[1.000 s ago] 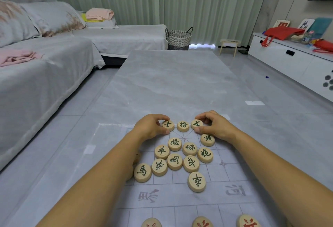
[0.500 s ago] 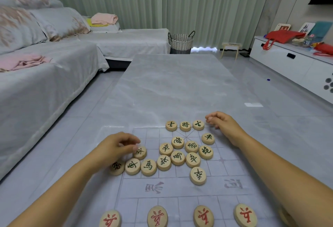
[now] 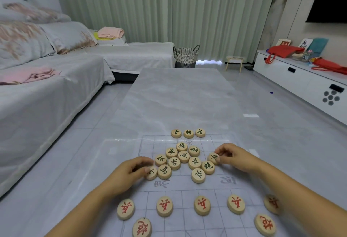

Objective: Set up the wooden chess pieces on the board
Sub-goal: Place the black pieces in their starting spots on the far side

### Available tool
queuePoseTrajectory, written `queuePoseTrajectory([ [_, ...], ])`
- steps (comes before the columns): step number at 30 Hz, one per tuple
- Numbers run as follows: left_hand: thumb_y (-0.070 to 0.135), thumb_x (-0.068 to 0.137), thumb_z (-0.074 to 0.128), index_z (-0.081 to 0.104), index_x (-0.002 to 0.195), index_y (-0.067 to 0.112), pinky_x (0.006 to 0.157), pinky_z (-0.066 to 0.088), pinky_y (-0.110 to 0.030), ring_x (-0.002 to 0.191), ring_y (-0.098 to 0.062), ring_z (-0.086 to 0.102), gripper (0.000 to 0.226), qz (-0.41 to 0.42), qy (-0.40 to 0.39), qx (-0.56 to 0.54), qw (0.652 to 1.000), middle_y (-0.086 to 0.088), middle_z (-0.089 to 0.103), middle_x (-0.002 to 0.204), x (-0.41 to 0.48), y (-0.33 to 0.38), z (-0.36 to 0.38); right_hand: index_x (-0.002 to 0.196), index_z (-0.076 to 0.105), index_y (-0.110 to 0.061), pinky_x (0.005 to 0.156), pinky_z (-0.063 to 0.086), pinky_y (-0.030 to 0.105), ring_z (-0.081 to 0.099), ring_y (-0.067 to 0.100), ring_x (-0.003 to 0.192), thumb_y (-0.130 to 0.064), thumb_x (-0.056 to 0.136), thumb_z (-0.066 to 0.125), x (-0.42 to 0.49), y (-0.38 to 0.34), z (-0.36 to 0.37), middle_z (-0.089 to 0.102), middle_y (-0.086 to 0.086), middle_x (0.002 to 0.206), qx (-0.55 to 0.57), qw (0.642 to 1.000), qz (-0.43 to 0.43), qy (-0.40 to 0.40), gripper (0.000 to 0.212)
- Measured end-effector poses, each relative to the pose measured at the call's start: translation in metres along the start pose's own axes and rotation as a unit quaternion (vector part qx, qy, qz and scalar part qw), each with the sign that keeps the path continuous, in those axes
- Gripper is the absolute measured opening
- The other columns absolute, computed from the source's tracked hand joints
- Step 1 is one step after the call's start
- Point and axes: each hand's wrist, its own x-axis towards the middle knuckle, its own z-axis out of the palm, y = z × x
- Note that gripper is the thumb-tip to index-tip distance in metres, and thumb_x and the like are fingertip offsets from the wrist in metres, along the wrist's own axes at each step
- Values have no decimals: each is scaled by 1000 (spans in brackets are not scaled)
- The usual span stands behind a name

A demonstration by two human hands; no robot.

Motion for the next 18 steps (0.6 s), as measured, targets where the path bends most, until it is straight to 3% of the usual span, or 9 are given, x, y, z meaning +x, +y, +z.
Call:
queuePoseTrajectory([
  [4, 17, 91, 54, 62, 104, 27, 77, 42, -11, 101, -5, 58, 18, -18, 108, -30, 993, 10, 64, 108, -2, -10, -8, 106, 58, -21, 70, 41, 14, 54, 12, 89, -27, 89, 59, 8, -7, 7, 59, 6, 106, -10, 998, 11, 53, 18],
  [7, 15, 89, 57, 67, 95, 21, 78, 45, -17, 96, -11, 62, 14, -25, 138, -57, 988, 4, 69, 99, 0, -13, -8, 116, 58, -21, 73, 41, 20, 54, 15, 90, -30, 87, 60, 25, -25, 19, 52, 4, 105, -82, 993, -13, 80, 30],
  [12, 12, 87, 58, 69, 86, 18, 78, 47, -22, 90, -15, 64, 12, -14, 160, -59, 985, 0, 71, 91, 1, -17, -6, 119, 59, -14, 76, 41, 25, 53, 16, 91, -30, 79, 70, 51, -50, 30, 55, 0, 100, -134, 991, 9, -3, 44],
  [18, 12, 87, 59, 69, 85, 17, 78, 49, -25, 87, -17, 64, 11, -13, 162, -52, 985, -2, 70, 88, 1, -20, -6, 122, 56, -21, 78, 40, 26, 53, 16, 94, -36, 80, 68, 52, -51, 25, 54, -1, 101, -164, 986, -7, -37, 46],
])
